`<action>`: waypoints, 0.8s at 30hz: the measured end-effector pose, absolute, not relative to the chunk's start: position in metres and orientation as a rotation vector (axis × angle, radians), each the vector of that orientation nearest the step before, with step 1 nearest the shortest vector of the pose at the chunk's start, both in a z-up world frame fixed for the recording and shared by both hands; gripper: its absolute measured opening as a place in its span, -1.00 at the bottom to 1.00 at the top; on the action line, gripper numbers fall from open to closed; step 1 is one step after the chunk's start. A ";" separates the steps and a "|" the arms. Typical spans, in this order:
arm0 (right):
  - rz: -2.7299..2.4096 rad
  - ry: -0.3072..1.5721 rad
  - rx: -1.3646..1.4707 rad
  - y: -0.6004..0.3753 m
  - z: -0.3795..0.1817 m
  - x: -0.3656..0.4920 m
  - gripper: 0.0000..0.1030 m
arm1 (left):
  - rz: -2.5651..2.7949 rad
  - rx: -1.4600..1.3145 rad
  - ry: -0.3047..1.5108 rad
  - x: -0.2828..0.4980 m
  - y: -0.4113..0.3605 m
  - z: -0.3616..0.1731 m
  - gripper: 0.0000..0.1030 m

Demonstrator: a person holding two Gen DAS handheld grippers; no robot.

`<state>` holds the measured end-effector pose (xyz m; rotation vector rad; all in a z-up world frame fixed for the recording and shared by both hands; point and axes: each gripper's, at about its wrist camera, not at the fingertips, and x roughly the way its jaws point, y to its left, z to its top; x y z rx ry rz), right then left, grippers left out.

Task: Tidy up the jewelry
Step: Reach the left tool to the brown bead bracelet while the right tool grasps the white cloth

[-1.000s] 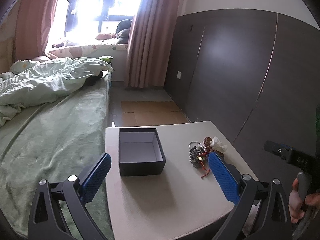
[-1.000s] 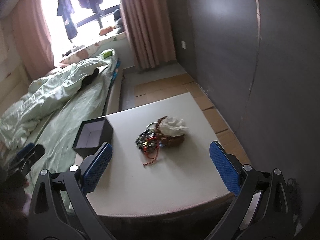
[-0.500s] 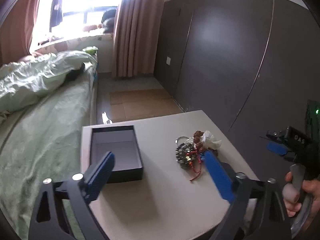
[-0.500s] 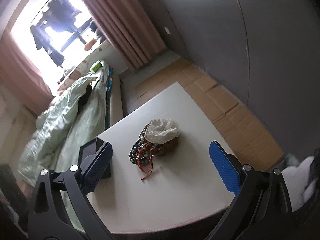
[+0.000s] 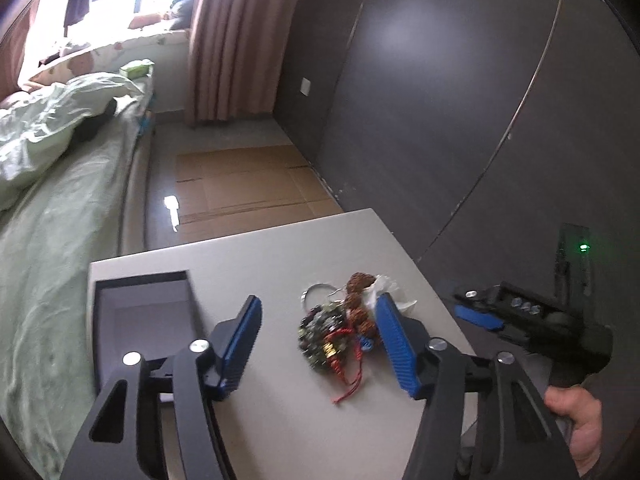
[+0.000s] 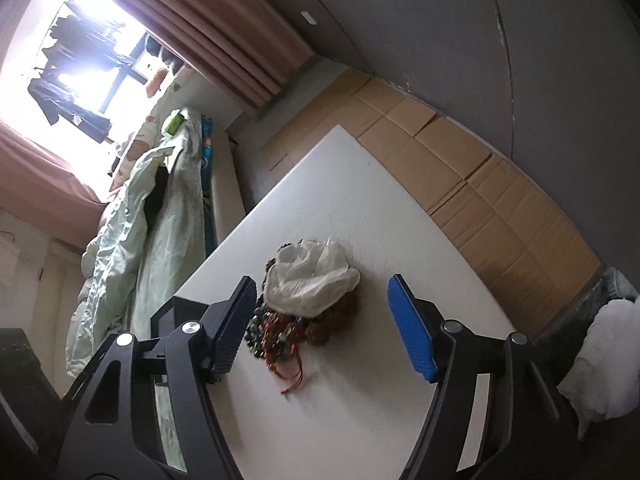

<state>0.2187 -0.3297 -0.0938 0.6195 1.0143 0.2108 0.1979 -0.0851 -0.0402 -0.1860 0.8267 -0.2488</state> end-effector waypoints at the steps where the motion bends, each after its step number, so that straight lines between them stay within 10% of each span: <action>1: 0.205 1.019 0.618 -0.328 -0.097 0.222 0.34 | -0.255 -0.191 0.834 0.203 -0.088 -0.042 0.06; 10: 0.181 1.100 0.567 -0.301 -0.128 0.253 0.29 | -0.290 -0.216 0.866 0.237 -0.090 -0.082 -0.02; 17: 0.155 1.125 0.528 -0.294 -0.134 0.252 -0.95 | -0.275 -0.248 0.881 0.249 -0.084 -0.094 -0.02; 24: 0.200 1.020 0.627 -0.317 -0.110 0.242 -0.95 | -0.299 -0.256 0.881 0.252 -0.101 -0.099 -0.02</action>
